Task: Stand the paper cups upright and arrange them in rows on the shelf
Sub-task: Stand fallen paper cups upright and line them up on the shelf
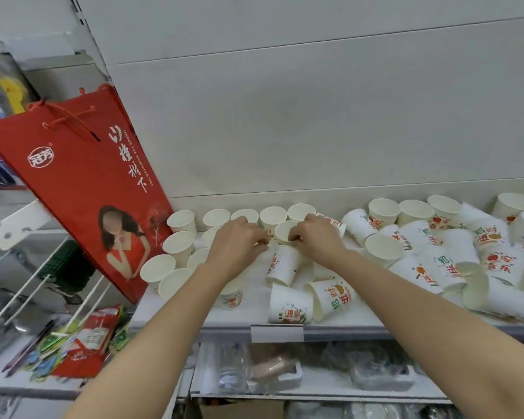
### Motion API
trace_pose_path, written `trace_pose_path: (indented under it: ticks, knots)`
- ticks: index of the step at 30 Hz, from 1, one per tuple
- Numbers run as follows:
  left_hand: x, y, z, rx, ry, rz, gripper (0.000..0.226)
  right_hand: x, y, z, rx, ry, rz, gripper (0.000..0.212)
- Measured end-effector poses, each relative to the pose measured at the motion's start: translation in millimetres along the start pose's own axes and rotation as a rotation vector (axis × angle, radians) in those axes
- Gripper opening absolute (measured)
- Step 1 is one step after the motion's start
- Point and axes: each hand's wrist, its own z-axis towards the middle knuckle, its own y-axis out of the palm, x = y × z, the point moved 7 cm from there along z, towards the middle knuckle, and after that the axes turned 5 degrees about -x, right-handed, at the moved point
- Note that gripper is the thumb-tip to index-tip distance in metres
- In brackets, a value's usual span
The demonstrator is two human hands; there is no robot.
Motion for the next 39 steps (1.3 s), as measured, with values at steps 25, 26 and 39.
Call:
trace_pose_path:
  ticks: [25, 26, 39]
  knots:
    - [-3.3, 19.5, 11.2, -0.258, -0.141, -0.066, 0.008, 13.5, -17.3, -66.4, -0.198, -0.246, -0.246, 0.033]
    - [-3.2, 21.0, 7.8, -0.252, -0.145, -0.062, 0.007, 12.5, -15.9, -65.5, -0.208, -0.246, -0.258, 0.03]
    - [21.9, 2.4, -57.8, -0.039, -0.347, -0.276, 0.028, 6.7, -51.4, -78.2, 0.079, -0.106, 0.017, 0.005]
